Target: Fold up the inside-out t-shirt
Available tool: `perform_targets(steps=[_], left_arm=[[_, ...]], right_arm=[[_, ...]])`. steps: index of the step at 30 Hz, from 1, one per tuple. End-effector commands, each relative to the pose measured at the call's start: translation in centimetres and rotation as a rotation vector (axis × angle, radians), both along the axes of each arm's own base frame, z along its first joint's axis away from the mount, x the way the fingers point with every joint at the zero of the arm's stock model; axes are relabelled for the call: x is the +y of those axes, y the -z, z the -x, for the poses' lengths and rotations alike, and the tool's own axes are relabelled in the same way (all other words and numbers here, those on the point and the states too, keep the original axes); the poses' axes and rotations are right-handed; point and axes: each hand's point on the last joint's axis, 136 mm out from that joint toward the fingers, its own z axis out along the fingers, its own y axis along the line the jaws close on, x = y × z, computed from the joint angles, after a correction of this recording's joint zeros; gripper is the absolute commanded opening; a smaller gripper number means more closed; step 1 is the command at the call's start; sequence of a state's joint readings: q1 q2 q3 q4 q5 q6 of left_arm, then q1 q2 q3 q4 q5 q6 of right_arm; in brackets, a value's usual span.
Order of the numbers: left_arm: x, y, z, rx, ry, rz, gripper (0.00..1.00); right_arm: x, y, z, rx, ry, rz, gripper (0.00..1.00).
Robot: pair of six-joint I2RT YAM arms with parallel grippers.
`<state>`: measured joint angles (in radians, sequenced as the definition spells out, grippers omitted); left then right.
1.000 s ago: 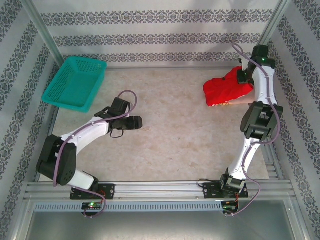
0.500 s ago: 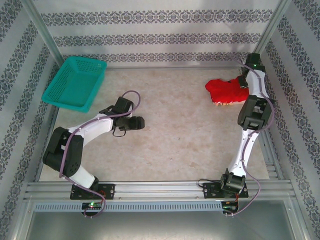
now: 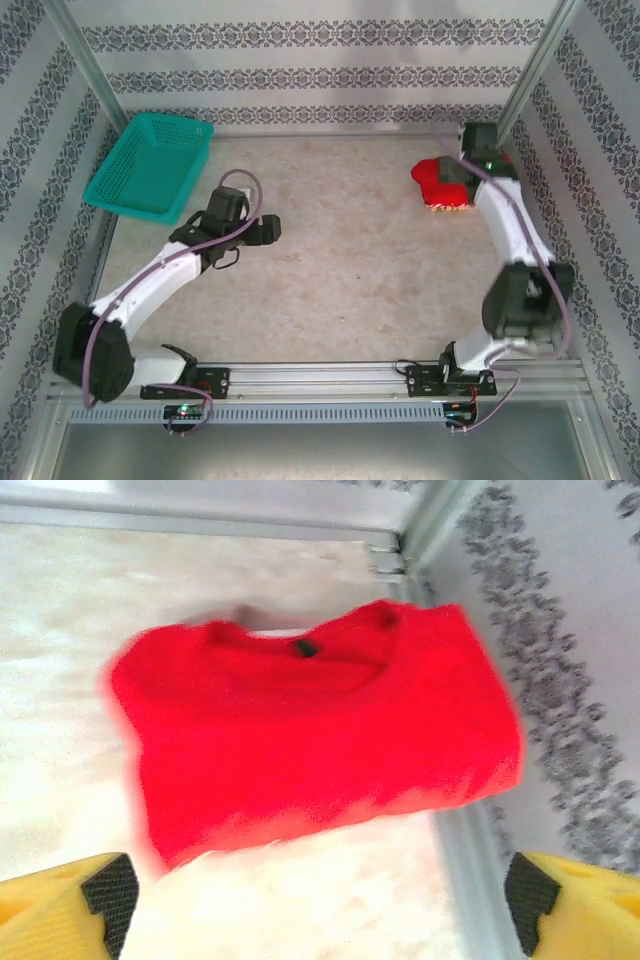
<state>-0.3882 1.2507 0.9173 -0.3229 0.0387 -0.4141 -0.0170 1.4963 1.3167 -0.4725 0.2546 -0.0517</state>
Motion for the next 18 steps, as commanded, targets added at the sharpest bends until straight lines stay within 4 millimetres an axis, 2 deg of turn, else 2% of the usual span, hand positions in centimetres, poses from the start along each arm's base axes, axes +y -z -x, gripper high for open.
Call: perform_targets(steps=[1,5,7,11,14,16,18], left_arm=[[5.8,-2.0,-0.3,-0.167,-0.184,-0.187,1.0],[11.3,-3.3,0.4,-0.31,-0.371,-0.359,1.0],[12.6,-2.1,0.2,-0.326,-0.377,-0.418,1.0],[13.6,1.9,-1.6,-0.348,-0.314,-0.511,1.0],[13.8,4.6,-3.3,-0.368,-0.302,-0.444,1.0],[14.0,6.3,-4.3,-0.365,-0.279,-0.458,1.0],[13.7,6.6,-5.1,-0.37,-0.229,-0.458,1.0]], right_arm=[[3.8,0.6,3.0,-0.136,-0.049,-0.124,0.98],[4.6,3.6,7.2,-0.24,-0.035,-0.165,0.98],[4.4,5.2,8.4,-0.292,-0.048,-0.134,0.98],[3.8,8.4,9.9,-0.402,-0.08,-0.048,0.98],[3.9,10.5,9.7,-0.415,-0.086,-0.074,0.98],[4.4,10.4,8.6,-0.419,-0.102,-0.07,0.98],[4.7,10.4,7.5,-0.45,-0.125,-0.078,0.98]])
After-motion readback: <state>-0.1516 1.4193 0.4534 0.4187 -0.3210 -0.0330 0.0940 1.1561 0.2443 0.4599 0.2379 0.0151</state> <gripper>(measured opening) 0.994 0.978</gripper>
